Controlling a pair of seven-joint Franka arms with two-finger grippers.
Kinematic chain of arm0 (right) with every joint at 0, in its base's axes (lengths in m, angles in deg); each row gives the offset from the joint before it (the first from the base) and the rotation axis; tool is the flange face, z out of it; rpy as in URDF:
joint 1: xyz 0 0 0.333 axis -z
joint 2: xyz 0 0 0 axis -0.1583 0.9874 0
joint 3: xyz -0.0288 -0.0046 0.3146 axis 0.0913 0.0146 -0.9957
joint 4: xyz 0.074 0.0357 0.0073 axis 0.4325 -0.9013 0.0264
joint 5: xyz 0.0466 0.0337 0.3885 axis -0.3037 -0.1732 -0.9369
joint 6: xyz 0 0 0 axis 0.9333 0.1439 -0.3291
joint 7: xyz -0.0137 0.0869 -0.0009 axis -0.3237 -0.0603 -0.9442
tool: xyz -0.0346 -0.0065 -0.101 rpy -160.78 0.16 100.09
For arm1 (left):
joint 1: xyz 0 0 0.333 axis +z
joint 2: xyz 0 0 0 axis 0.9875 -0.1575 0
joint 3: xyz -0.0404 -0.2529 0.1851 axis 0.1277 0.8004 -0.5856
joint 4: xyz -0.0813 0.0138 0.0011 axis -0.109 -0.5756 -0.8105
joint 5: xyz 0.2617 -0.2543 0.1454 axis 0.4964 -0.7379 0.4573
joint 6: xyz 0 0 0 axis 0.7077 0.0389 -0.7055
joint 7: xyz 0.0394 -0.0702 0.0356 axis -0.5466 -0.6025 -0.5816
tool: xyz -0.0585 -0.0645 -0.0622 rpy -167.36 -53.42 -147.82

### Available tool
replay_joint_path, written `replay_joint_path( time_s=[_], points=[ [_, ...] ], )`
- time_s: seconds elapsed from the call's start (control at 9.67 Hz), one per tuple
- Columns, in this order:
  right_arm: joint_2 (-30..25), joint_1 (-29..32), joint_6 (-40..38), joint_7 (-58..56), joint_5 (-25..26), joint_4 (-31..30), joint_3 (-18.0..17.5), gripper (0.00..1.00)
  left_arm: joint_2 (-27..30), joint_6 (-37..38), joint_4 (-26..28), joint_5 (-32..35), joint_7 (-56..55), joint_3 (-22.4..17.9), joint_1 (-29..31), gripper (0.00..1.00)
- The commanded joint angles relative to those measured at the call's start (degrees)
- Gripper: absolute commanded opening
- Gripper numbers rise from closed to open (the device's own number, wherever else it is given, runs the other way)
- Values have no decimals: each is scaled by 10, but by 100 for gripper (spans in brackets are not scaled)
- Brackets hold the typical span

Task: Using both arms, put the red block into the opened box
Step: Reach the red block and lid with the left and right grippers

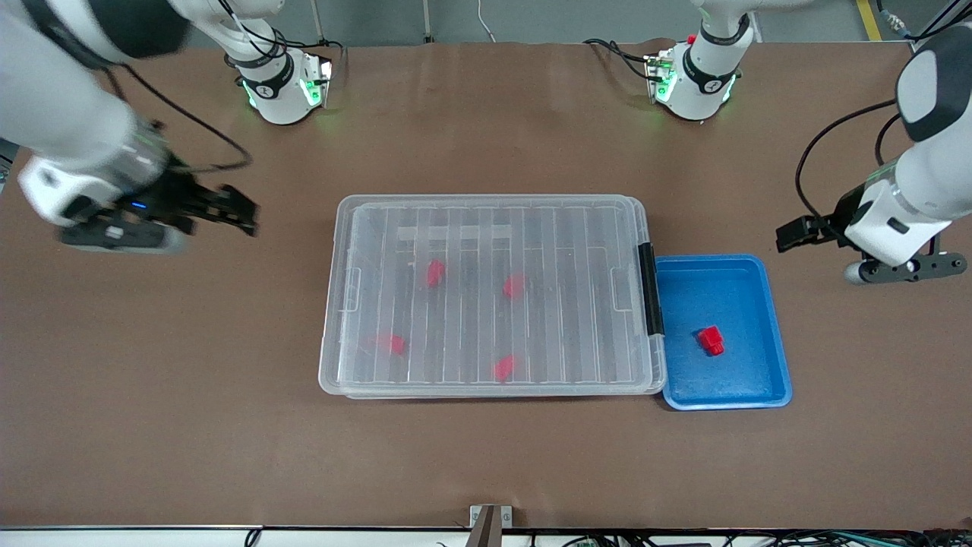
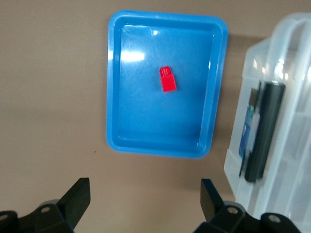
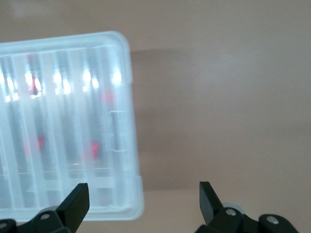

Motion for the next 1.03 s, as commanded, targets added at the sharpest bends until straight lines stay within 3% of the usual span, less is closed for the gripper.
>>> replay_joint_path(
  time_s=[0.0, 0.41, 0.93],
  points=[
    [88, -29, 43, 51, 73, 12, -19, 100, -54, -86, 40, 10, -51, 1, 0, 100],
    [171, -54, 64, 101, 180, 10, -19, 100, -164, -225, 46, 39, -146, 1, -1, 100],
    [201, -57, 82, 102, 242, -14, -19, 100, -269, -326, 44, 51, -203, 1, -7, 100]
  ],
)
